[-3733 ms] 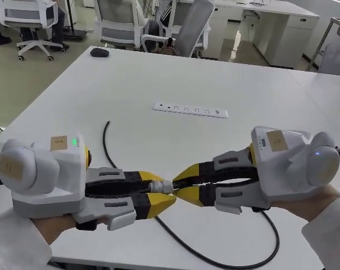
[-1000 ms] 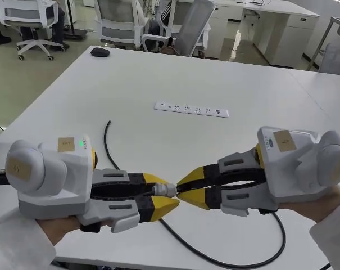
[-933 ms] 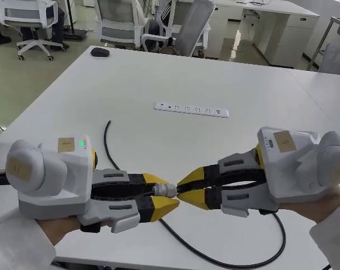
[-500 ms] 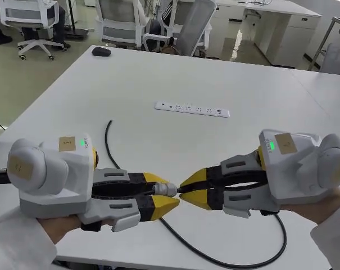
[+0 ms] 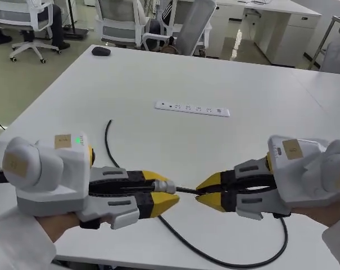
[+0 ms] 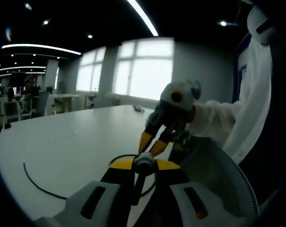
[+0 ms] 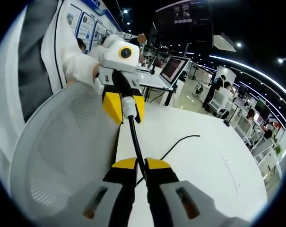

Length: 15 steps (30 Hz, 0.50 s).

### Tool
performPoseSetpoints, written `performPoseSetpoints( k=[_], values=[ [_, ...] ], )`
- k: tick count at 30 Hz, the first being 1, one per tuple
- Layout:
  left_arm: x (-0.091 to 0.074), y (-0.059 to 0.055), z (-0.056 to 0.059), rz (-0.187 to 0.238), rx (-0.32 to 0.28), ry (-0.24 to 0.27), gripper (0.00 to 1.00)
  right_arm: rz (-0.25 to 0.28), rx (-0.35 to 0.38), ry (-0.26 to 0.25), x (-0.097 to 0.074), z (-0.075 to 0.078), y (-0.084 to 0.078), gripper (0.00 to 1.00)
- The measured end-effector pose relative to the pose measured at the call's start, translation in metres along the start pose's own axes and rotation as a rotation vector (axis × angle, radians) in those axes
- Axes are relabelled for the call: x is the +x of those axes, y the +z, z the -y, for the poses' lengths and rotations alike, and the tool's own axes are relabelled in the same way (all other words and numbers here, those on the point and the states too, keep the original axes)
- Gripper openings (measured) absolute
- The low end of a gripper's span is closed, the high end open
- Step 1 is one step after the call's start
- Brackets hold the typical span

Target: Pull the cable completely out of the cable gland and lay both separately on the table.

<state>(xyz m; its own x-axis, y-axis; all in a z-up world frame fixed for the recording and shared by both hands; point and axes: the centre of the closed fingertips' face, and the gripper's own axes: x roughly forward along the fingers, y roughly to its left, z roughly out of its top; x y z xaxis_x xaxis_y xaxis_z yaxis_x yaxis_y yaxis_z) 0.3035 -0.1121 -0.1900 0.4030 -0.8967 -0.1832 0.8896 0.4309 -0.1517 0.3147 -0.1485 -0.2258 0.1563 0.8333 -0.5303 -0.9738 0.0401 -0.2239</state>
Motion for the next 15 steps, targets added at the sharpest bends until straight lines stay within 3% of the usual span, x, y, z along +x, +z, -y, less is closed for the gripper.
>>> performPoseSetpoints(
  k=[15],
  values=[
    [0.0013,0.0003,0.0015,0.002,0.007,-0.005,0.17,-0.001,0.029,-0.008,0.0000,-0.0006,-0.0084,0.05]
  ],
)
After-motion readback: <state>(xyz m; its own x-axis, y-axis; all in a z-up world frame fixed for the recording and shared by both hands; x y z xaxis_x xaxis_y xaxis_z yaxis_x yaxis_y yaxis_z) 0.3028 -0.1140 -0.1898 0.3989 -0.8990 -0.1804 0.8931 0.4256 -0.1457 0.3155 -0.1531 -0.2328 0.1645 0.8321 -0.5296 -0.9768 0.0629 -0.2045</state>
